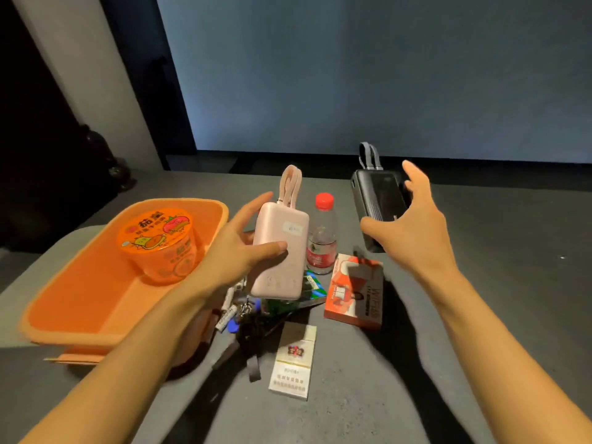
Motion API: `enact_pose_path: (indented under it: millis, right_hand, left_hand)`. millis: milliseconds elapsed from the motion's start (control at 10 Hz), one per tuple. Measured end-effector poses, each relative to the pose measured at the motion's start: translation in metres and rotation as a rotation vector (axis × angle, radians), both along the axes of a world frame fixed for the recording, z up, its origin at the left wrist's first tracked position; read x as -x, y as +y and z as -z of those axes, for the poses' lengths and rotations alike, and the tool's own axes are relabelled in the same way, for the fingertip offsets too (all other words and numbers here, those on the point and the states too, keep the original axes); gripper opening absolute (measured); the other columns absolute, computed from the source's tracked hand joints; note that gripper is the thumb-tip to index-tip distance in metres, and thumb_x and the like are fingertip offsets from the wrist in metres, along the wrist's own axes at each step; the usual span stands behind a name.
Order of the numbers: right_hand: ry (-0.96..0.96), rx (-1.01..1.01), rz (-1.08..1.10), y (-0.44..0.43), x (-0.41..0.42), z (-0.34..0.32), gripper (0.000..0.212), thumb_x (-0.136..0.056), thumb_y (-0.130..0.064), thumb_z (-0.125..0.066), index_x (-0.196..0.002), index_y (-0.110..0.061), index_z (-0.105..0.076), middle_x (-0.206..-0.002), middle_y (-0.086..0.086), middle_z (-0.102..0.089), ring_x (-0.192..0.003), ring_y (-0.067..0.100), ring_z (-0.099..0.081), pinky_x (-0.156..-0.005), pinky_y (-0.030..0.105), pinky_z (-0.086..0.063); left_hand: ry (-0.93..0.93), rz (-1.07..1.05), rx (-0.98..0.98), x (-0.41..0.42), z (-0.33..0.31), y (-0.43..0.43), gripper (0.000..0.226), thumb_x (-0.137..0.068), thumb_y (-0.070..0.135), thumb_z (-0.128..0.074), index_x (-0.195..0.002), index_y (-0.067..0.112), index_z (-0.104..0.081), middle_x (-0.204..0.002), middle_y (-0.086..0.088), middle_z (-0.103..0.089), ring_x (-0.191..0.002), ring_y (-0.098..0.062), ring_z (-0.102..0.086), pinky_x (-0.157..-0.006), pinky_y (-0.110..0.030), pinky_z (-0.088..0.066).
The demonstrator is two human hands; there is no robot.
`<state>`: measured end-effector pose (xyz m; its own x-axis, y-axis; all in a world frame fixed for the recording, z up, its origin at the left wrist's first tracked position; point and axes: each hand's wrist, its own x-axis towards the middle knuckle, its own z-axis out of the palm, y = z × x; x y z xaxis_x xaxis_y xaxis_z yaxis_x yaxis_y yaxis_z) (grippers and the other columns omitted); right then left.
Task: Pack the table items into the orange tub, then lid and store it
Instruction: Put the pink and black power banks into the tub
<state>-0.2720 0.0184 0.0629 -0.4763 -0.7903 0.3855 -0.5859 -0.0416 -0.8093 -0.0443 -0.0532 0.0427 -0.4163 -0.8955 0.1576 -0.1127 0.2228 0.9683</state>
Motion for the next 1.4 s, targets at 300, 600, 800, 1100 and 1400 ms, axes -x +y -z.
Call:
enact_pose_path:
  millis: [300, 600, 800, 1100, 1400]
  right_hand:
    - [-0.082, 0.122, -0.331, -0.05, -0.155, -0.025, 0.094, -0.061, -0.018, -0.076, -0.139, -0.036, -0.028, -0.101, -0.029, -0.044, -0.084, -0.029, -0.047, -0.061, -0.005, -0.035]
    - [-0.206, 0.021, -0.346, -0.098, -0.219, 0.016, 0.095, -0.062, -0.016, -0.076, -0.138, -0.044, -0.027, -0.12, -0.01, -0.05, -0.1, -0.001, -0.055, -0.057, 0.01, -0.049]
    - [-0.199, -0.063, -0.403, -0.117, -0.224, 0.028, 0.097, -0.065, -0.014, -0.077, -0.139, -0.043, -0.022, -0.111, -0.021, -0.044, -0.087, -0.012, -0.057, -0.05, 0.009, -0.046]
    - [-0.196, -0.106, -0.457, -0.135, -0.231, 0.043, 0.098, -0.064, -0.017, -0.077, -0.138, -0.047, -0.02, -0.12, -0.014, -0.042, -0.092, 0.002, -0.056, -0.053, 0.012, -0.049]
    - [-0.185, -0.098, -0.506, -0.133, -0.234, 0.046, 0.1, -0.065, -0.01, -0.078, -0.138, -0.048, -0.02, -0.122, -0.013, -0.043, -0.097, 0.004, -0.056, -0.054, 0.015, -0.052]
  left_hand:
    - [-0.105, 0.037, -0.063, -0.168, -0.025, -0.05, 0.086, -0.068, 0.018, -0.077, -0.13, 0.054, -0.03, -0.1, 0.027, -0.063, -0.091, -0.011, -0.067, -0.068, -0.033, -0.058]
    - [-0.484, 0.271, -0.011, -0.229, 0.013, -0.096, 0.049, -0.067, 0.025, -0.079, -0.106, 0.041, -0.054, -0.101, 0.012, -0.06, -0.087, 0.01, -0.056, -0.07, 0.0, -0.04]
    - [-0.75, 0.549, 0.043, -0.226, 0.033, -0.105, 0.06, -0.068, 0.033, -0.078, -0.115, 0.051, -0.044, -0.109, 0.029, -0.05, -0.097, 0.009, -0.051, -0.081, -0.013, -0.046]
    - [-0.978, 0.724, 0.038, -0.218, 0.062, -0.115, 0.037, -0.08, 0.035, -0.064, -0.115, 0.036, -0.05, -0.117, 0.011, -0.06, -0.1, -0.007, -0.055, -0.088, -0.03, -0.047]
    - [-1.005, 0.689, 0.009, -0.226, 0.086, -0.113, 0.082, -0.059, 0.081, -0.056, -0.13, 0.051, -0.028, -0.125, 0.026, -0.051, -0.086, 0.02, -0.044, -0.07, 0.0, -0.032]
